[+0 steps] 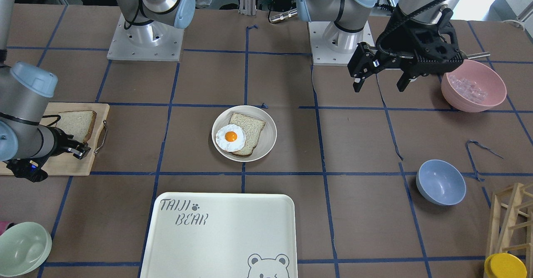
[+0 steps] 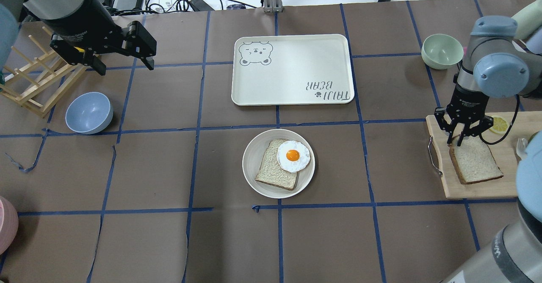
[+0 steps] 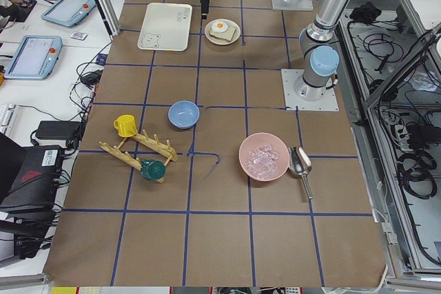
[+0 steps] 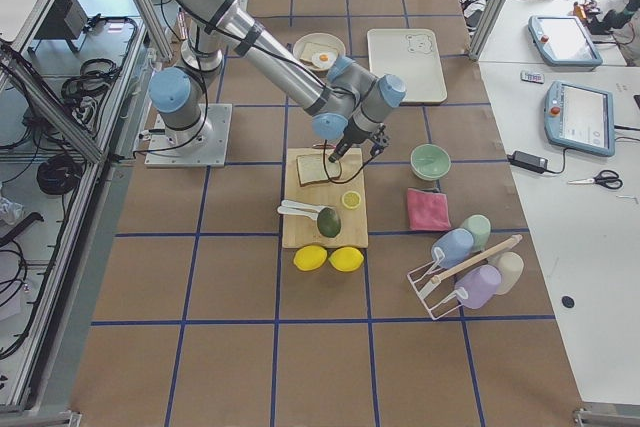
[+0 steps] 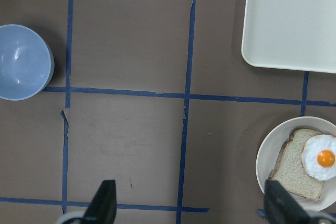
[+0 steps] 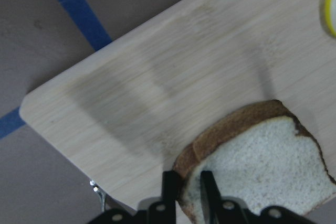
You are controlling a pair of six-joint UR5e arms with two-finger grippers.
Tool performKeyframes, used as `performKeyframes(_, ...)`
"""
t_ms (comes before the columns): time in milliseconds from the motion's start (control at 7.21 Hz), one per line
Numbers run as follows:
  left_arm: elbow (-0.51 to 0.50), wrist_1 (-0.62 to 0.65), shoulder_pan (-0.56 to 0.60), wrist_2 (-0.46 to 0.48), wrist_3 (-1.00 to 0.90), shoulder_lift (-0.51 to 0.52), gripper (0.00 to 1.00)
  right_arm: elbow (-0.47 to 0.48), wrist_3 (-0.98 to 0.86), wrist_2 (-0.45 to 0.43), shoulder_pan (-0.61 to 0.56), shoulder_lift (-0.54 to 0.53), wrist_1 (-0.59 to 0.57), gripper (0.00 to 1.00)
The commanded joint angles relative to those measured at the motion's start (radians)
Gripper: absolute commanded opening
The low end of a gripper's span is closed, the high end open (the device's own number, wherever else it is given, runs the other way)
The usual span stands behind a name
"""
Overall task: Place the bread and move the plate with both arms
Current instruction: 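Lower the right gripper, grasp the bread slice edge and lift it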
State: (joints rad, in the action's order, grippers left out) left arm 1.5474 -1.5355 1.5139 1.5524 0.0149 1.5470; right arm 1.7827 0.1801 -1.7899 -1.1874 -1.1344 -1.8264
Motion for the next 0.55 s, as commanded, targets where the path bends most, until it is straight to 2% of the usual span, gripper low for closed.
performKeyframes(0,0.0,0.0,0.0,0.0,0.0,-0.001,1.0,0.0,-0.001,0.003,0.008,-0.004,0.01,0.0)
performKeyframes(416,0.0,-0.002,0.0,0.0,-0.001,-0.004,1.0,-0.011,-0.002,0.004,0.008,-0.037,0.033,0.0)
